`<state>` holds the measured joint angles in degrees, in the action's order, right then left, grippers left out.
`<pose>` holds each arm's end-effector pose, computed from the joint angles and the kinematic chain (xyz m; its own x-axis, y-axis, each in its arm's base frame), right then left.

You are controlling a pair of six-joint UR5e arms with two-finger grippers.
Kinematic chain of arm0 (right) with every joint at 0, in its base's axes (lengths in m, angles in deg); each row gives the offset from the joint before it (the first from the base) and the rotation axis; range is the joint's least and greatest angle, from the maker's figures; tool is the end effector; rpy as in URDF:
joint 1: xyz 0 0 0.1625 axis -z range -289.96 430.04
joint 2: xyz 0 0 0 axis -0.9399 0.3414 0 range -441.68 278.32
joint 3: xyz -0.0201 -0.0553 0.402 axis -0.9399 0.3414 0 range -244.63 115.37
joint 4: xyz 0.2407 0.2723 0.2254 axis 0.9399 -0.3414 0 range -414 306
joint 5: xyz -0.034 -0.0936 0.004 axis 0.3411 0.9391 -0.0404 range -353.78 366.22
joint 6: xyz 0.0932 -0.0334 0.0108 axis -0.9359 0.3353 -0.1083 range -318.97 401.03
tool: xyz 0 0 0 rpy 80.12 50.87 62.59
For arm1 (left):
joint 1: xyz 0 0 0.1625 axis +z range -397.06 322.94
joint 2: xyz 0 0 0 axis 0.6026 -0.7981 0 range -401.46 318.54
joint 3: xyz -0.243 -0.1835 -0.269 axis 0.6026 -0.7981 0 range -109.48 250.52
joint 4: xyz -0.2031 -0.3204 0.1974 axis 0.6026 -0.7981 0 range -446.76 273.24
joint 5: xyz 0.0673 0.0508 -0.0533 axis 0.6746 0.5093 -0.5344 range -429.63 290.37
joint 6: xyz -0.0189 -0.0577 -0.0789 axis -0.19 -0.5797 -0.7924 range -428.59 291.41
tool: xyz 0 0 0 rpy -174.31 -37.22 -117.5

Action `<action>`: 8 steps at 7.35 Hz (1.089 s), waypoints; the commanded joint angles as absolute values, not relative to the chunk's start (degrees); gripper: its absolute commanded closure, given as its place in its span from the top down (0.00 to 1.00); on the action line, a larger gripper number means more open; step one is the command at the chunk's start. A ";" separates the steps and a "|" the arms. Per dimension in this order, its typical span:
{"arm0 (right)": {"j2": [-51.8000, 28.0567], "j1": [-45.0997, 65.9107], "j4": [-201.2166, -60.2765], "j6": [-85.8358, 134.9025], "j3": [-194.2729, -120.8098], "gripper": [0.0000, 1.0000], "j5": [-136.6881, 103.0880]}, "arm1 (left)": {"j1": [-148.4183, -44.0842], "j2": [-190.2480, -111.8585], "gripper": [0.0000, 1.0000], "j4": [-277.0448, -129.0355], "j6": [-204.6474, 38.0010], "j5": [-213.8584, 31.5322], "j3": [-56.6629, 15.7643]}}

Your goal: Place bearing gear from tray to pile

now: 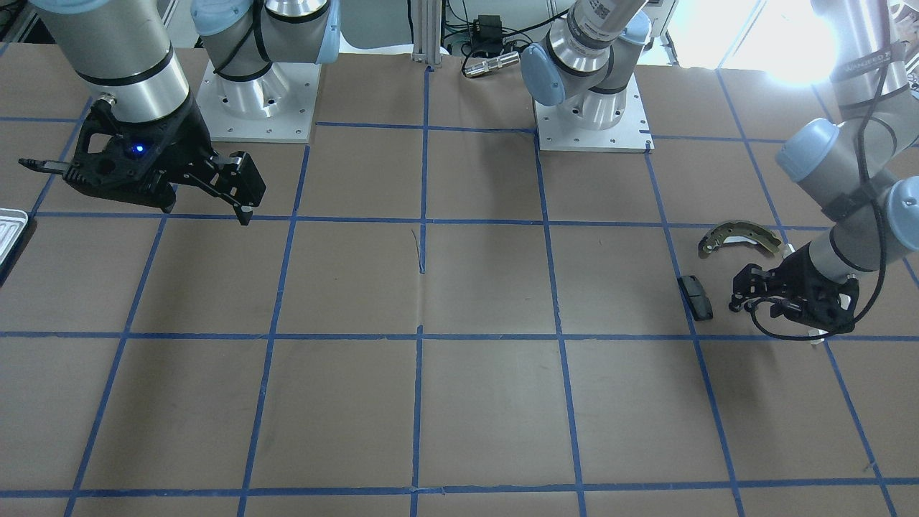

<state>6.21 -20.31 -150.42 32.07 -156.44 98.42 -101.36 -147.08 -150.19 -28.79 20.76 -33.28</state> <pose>0.1326 -0.5236 0.4456 -0.9880 0.1514 0.0310 0.1498 0.9875 -0.0492 0.1224 -0.5604 0.2498 -0.9696 0.2433 0.0266 0.2443 0.9688 0.0425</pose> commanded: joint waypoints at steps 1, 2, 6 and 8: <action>6.21 -20.31 -150.50 32.07 -156.48 1.00 98.42 | -110.49 -142.12 0.90 -155.82 -41.39 20.81 -29.78; 6.30 -20.40 -150.50 32.07 -156.48 1.00 98.42 | -115.32 -140.53 0.94 -161.15 -49.70 20.81 -26.20; 6.30 -20.40 -150.50 32.07 -156.48 1.00 98.42 | -129.83 -134.11 0.99 -177.64 -72.26 20.98 -15.96; 6.30 -20.40 -150.42 32.07 -156.48 1.00 98.42 | -131.54 -132.61 1.00 -177.03 -77.82 19.59 -18.06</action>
<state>6.30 -20.39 -150.44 32.07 -156.48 98.42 -130.30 -133.74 -177.08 -75.15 20.50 -17.06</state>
